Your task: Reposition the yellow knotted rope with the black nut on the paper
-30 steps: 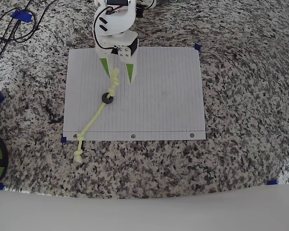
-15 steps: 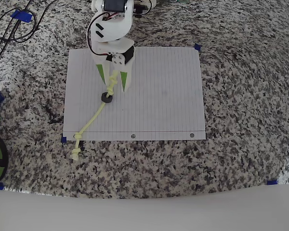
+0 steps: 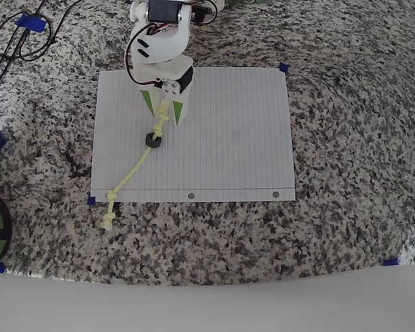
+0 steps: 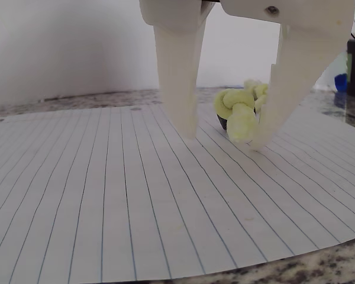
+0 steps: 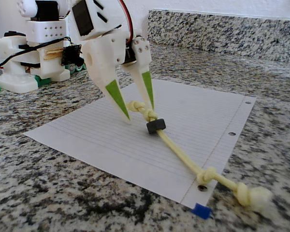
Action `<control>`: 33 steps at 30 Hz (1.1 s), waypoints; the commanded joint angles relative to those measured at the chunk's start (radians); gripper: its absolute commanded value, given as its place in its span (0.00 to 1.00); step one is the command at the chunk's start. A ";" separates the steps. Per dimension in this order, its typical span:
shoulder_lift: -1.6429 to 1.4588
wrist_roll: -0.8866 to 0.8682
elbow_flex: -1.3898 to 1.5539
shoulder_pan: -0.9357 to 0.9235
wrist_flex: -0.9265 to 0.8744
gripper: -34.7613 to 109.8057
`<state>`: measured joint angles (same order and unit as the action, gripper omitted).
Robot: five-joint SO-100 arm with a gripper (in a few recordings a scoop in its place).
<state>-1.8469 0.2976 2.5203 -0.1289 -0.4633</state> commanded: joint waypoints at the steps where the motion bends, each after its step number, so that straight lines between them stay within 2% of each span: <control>1: -0.020 -0.008 -0.029 -0.006 0.014 0.49; 5: -0.031 -0.002 -0.029 -0.006 0.023 0.41; 19: -0.061 0.006 -0.026 0.002 0.058 0.40; 22: -0.064 0.006 -0.026 0.002 0.054 0.35; 24: -0.064 0.006 -0.026 0.002 0.052 0.24; 33: -0.074 0.006 -0.025 -0.003 0.037 0.24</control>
<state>-1.8515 0.2991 2.5203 -0.1289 -0.4172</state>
